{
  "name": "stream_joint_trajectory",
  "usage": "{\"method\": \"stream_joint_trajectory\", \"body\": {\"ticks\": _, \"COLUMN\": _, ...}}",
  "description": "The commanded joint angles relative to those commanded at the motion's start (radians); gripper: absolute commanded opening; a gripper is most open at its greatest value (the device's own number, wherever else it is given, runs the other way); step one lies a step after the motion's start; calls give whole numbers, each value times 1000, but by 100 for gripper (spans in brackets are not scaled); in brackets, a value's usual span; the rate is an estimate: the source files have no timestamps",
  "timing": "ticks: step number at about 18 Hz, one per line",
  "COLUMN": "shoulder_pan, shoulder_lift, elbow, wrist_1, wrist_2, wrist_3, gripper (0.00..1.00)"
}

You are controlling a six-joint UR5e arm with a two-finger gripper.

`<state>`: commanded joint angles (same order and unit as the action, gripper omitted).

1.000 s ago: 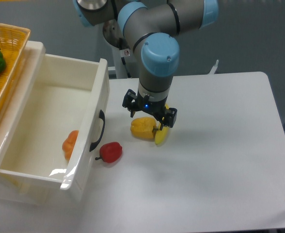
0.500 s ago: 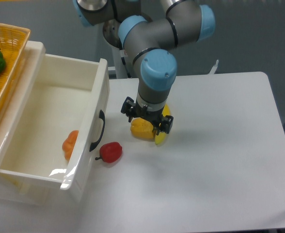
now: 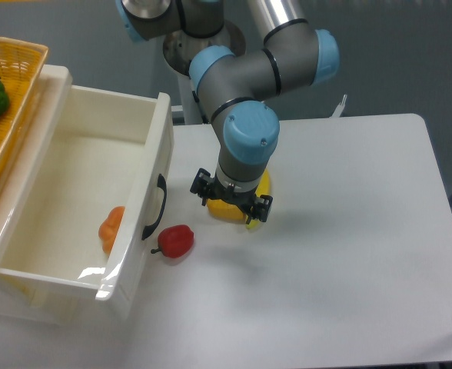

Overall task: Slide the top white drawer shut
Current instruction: 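Raise the gripper and swing it toward the open white drawer's front, then lower the gripper beside the drawer front near its black handle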

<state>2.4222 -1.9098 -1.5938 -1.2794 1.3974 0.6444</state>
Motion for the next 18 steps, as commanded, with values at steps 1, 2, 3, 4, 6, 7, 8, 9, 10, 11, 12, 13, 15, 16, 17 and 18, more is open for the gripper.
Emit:
{"method": "stream_joint_trajectory", "body": {"ticks": 1, "shoulder_pan": 0, "shoulder_lift": -3, "elbow": 0, "wrist_1": 0, "wrist_2": 0, "wrist_3": -5, "gripper": 100}}
{"method": "stream_joint_trajectory", "body": {"ticks": 2, "shoulder_pan": 0, "shoulder_lift": -11, "elbow": 0, "wrist_1": 0, "wrist_2": 2, "wrist_3": -9, "gripper": 100}}
{"method": "stream_joint_trajectory", "body": {"ticks": 3, "shoulder_pan": -2, "shoulder_lift": -15, "elbow": -2, "wrist_1": 0, "wrist_2": 0, "wrist_3": -11, "gripper": 100}}
{"method": "stream_joint_trajectory", "body": {"ticks": 4, "shoulder_pan": -2, "shoulder_lift": -20, "elbow": 0, "wrist_1": 0, "wrist_2": -3, "wrist_3": -9, "gripper": 100}}
{"method": "stream_joint_trajectory", "body": {"ticks": 6, "shoulder_pan": -2, "shoulder_lift": -23, "elbow": -2, "wrist_1": 6, "wrist_2": -9, "wrist_3": -9, "gripper": 100}}
{"method": "stream_joint_trajectory", "body": {"ticks": 7, "shoulder_pan": -3, "shoulder_lift": -32, "elbow": -2, "wrist_1": 6, "wrist_2": -9, "wrist_3": -9, "gripper": 100}}
{"method": "stream_joint_trajectory", "body": {"ticks": 8, "shoulder_pan": -5, "shoulder_lift": -40, "elbow": -2, "wrist_1": 8, "wrist_2": -9, "wrist_3": -12, "gripper": 100}}
{"method": "stream_joint_trajectory", "body": {"ticks": 9, "shoulder_pan": -6, "shoulder_lift": -47, "elbow": 0, "wrist_1": 8, "wrist_2": -12, "wrist_3": -23, "gripper": 100}}
{"method": "stream_joint_trajectory", "body": {"ticks": 10, "shoulder_pan": -8, "shoulder_lift": -51, "elbow": 2, "wrist_1": 14, "wrist_2": -27, "wrist_3": -47, "gripper": 100}}
{"method": "stream_joint_trajectory", "body": {"ticks": 11, "shoulder_pan": -8, "shoulder_lift": -54, "elbow": 2, "wrist_1": 18, "wrist_2": -58, "wrist_3": -67, "gripper": 100}}
{"method": "stream_joint_trajectory", "body": {"ticks": 12, "shoulder_pan": -8, "shoulder_lift": -63, "elbow": 2, "wrist_1": 23, "wrist_2": -75, "wrist_3": -74, "gripper": 100}}
{"method": "stream_joint_trajectory", "body": {"ticks": 13, "shoulder_pan": -8, "shoulder_lift": -66, "elbow": 3, "wrist_1": 25, "wrist_2": -78, "wrist_3": -75, "gripper": 100}}
{"method": "stream_joint_trajectory", "body": {"ticks": 15, "shoulder_pan": -15, "shoulder_lift": -72, "elbow": 3, "wrist_1": 28, "wrist_2": -78, "wrist_3": -74, "gripper": 100}}
{"method": "stream_joint_trajectory", "body": {"ticks": 16, "shoulder_pan": -17, "shoulder_lift": -75, "elbow": 3, "wrist_1": 28, "wrist_2": -78, "wrist_3": -74, "gripper": 100}}
{"method": "stream_joint_trajectory", "body": {"ticks": 17, "shoulder_pan": -20, "shoulder_lift": -77, "elbow": 3, "wrist_1": 28, "wrist_2": -80, "wrist_3": -75, "gripper": 100}}
{"method": "stream_joint_trajectory", "body": {"ticks": 18, "shoulder_pan": -26, "shoulder_lift": -77, "elbow": 3, "wrist_1": 28, "wrist_2": -78, "wrist_3": -75, "gripper": 100}}
